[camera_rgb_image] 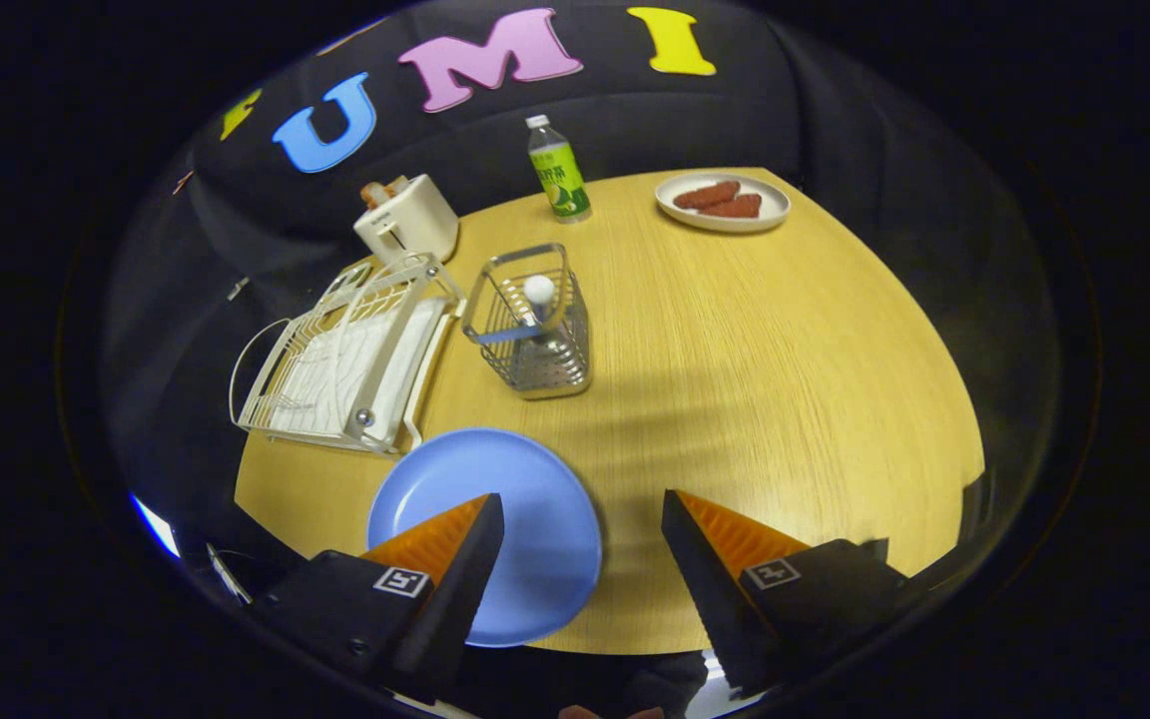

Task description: Take the plate from the dish rack, then take the spoon from the basket and place it into the plate.

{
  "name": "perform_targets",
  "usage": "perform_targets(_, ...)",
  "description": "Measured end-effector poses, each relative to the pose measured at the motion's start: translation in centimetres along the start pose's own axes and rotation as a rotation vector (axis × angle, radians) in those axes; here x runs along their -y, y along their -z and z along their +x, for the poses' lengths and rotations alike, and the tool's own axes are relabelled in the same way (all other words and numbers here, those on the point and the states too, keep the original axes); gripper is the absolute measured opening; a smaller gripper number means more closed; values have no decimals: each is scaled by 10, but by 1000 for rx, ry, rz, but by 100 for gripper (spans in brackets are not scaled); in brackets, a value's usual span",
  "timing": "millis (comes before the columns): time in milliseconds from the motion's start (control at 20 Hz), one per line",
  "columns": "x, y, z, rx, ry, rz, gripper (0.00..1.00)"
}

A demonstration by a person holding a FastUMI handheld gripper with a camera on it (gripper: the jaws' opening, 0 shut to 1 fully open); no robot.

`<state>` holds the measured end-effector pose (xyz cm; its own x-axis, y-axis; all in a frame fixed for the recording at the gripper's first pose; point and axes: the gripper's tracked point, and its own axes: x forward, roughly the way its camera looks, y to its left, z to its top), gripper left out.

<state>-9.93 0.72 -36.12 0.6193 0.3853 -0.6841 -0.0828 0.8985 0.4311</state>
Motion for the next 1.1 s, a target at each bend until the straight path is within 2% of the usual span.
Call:
perform_targets(200,-25,-58,-31,136,-25,-164,99)
perform_targets(350,-35,-94,-36,193,-20,-259,99)
perform_targets(700,-17,-103,19,74,-6,-368,98)
perform_targets(900,-9,-98,47,8,-17,-429,84)
perform_targets(1000,-6,-96,58,-15,-16,-436,73)
perform_targets(1050,-5,-95,62,-24,-14,-438,59)
perform_targets(1100,-3,-94,66,-34,-9,-438,52)
